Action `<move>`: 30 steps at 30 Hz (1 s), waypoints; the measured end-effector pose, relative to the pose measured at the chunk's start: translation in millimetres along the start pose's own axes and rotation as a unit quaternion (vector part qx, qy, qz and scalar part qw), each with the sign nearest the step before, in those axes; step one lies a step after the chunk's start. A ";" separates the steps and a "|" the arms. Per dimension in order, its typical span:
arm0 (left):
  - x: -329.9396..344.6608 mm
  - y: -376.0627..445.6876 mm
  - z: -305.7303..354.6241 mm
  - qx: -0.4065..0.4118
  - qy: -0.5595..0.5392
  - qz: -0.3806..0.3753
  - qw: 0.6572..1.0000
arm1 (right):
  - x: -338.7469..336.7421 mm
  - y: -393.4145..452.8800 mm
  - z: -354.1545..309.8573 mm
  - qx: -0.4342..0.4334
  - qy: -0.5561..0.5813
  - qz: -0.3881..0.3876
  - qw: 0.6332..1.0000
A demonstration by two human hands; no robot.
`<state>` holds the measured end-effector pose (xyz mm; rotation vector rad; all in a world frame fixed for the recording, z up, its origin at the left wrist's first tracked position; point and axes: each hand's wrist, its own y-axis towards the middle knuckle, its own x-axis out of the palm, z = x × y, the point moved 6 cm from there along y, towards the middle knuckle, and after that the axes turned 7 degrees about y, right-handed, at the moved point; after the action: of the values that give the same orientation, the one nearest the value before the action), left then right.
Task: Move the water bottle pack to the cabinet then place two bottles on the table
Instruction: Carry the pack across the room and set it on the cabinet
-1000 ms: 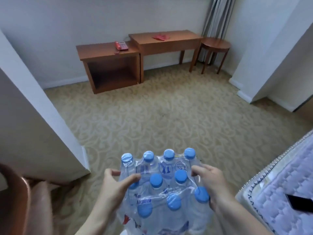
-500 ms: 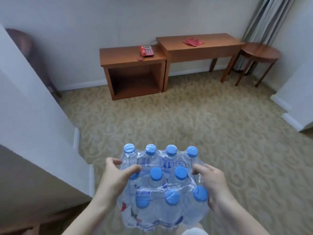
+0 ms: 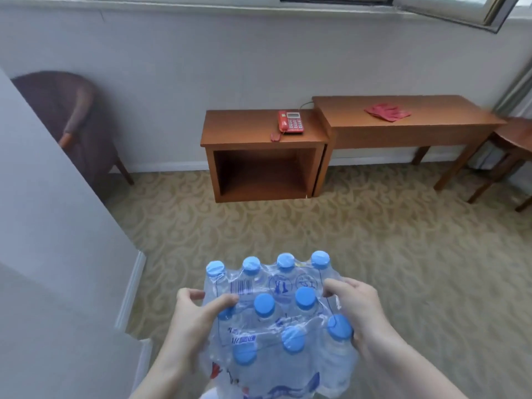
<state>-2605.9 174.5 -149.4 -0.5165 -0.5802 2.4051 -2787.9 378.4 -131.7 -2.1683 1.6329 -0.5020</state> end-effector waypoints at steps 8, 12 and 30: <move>4.6 167.7 90.8 -0.014 -0.010 0.014 1.000 | 101.4 156.1 -67.1 0.024 -0.017 -0.025 0.999; 3.5 248.2 144.0 -0.016 0.005 -0.004 1.000 | 154.9 217.0 -94.9 0.033 0.029 -0.021 0.999; 49.1 543.4 338.5 -0.027 0.009 0.034 0.999 | 324.9 521.5 -255.5 0.036 -0.006 -0.027 0.999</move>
<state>-3058.4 -281.0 -159.5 -0.5891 -0.6298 2.4511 -3261.5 -88.5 -153.4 -2.1643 1.5285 -0.5529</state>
